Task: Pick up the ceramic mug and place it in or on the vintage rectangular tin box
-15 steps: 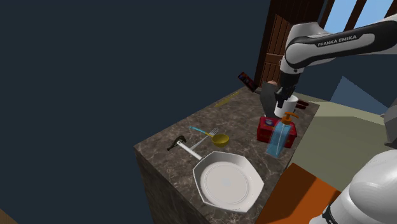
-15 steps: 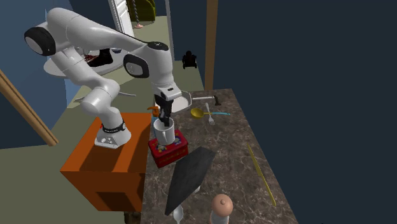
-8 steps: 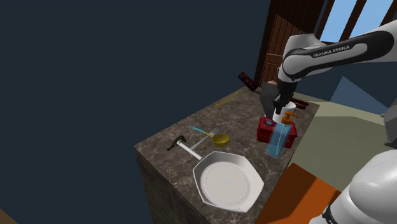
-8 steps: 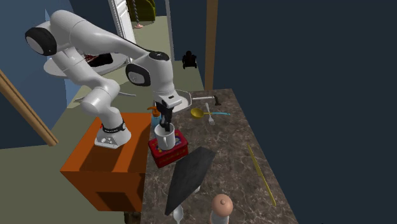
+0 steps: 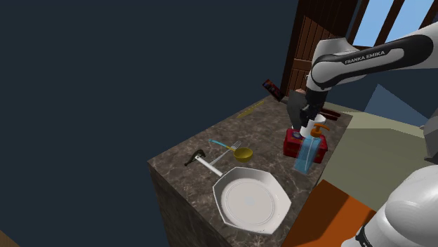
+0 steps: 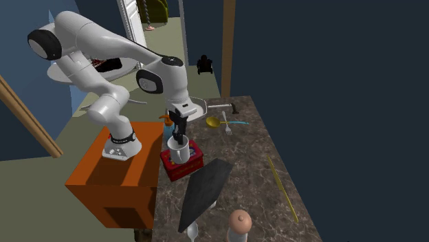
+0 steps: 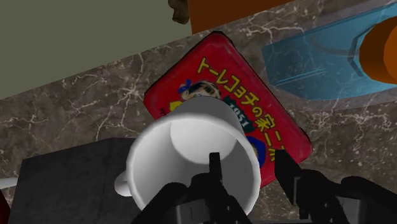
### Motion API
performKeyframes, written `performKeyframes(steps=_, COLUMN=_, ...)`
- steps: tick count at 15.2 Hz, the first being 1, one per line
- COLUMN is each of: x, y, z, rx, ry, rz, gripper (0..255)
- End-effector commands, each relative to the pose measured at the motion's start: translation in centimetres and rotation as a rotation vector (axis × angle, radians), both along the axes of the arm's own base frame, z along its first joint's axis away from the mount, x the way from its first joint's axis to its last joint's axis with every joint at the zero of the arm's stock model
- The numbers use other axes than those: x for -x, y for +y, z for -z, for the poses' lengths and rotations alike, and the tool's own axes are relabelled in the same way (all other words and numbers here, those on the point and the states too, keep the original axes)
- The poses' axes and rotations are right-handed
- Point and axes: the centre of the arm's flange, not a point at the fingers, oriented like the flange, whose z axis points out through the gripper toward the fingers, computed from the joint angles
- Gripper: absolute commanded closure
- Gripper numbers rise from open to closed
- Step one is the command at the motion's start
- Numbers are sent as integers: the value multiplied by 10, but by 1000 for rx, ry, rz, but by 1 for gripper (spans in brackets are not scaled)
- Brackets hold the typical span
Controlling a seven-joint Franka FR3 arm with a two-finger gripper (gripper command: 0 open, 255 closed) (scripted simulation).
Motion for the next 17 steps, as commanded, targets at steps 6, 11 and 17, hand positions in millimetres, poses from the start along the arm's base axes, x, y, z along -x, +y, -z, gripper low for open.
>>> performKeyframes(steps=6, x=0, y=1, z=-13, rx=0, ry=0, rz=0, gripper=0)
performKeyframes(steps=11, x=-1, y=3, z=-50, rx=0, ry=0, rz=0, gripper=0)
performKeyframes(steps=17, x=-1, y=3, z=-50, rx=0, ry=0, rz=0, gripper=0)
